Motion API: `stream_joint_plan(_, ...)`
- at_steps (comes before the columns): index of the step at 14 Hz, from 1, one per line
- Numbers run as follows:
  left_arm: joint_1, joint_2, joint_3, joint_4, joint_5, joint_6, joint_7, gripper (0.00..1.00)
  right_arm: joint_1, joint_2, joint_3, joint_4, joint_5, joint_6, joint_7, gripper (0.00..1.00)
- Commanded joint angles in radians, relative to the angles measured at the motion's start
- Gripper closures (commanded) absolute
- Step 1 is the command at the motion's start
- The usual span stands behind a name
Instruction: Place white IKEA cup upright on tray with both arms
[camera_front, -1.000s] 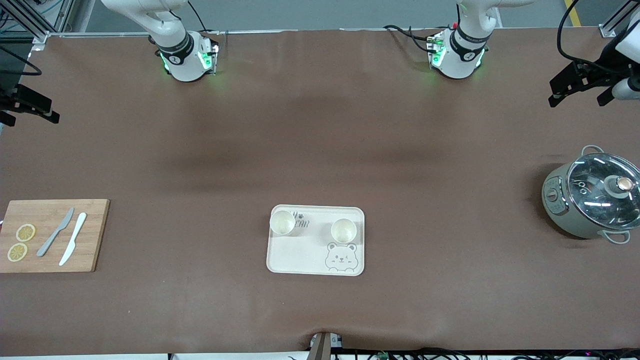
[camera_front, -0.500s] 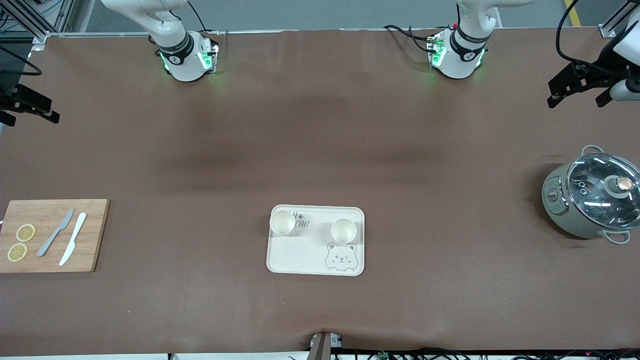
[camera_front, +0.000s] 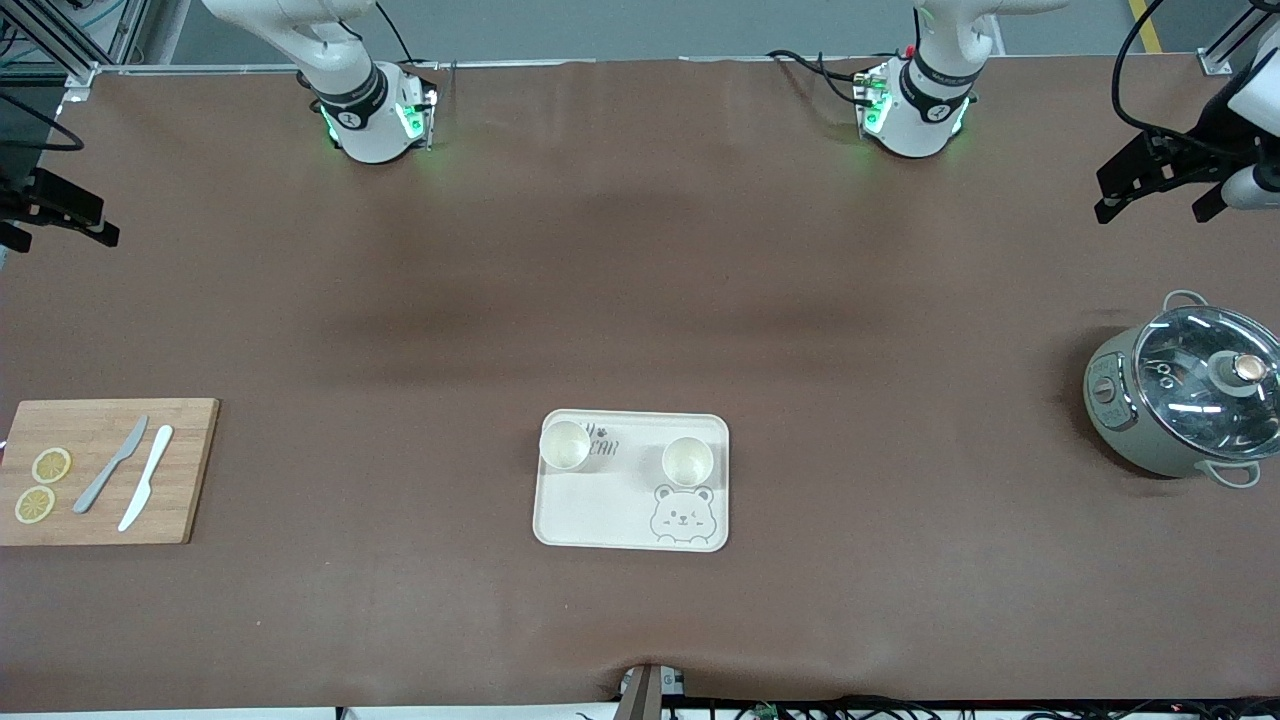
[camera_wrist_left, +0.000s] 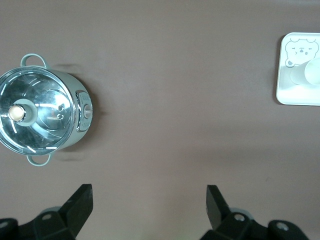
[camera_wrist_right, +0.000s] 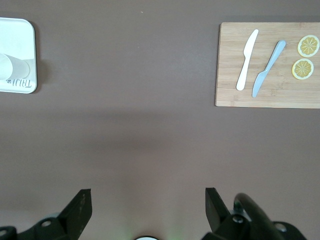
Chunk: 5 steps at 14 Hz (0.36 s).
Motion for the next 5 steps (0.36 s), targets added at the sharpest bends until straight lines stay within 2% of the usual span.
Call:
stream_joint_plan(1,-0.004,0.031,-0.002,0.046,0.002,-0.008,-0.001,0.0,0.003,-0.012,0.005,0.003,-0.018,-0.014,0.004,0.0)
stream_joint_plan(5,-0.006,0.038,-0.004,0.047,0.001,-0.011,0.005,0.0,0.003,-0.012,0.003,0.003,-0.016,-0.014,0.004,0.0)
